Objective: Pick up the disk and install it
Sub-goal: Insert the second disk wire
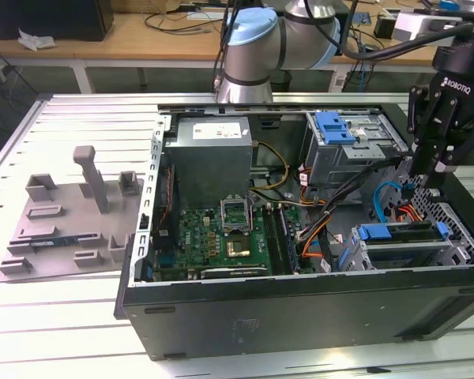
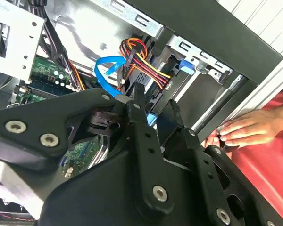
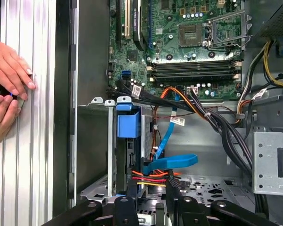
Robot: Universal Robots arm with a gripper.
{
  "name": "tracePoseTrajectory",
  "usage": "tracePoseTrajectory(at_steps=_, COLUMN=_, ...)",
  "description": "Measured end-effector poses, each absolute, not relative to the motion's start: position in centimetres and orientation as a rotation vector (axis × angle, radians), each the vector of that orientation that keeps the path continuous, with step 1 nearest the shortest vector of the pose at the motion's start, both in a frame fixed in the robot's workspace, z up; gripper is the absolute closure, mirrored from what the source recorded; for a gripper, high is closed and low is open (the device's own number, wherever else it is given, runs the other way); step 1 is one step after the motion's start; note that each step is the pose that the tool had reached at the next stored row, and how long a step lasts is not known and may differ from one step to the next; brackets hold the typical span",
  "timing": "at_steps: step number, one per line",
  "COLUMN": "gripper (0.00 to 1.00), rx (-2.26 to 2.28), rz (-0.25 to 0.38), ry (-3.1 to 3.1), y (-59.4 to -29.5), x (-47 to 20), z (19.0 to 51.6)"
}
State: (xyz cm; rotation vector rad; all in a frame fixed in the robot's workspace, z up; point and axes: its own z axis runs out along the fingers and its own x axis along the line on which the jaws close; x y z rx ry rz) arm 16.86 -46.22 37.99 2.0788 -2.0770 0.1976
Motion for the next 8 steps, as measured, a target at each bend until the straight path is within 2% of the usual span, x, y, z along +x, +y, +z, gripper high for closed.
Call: tracePoseTrajectory(at_steps=8, gripper=0.62, rx=2.078, rz=0.199, ry=-2.076, y=-46.26, x=15.76, z=37.67)
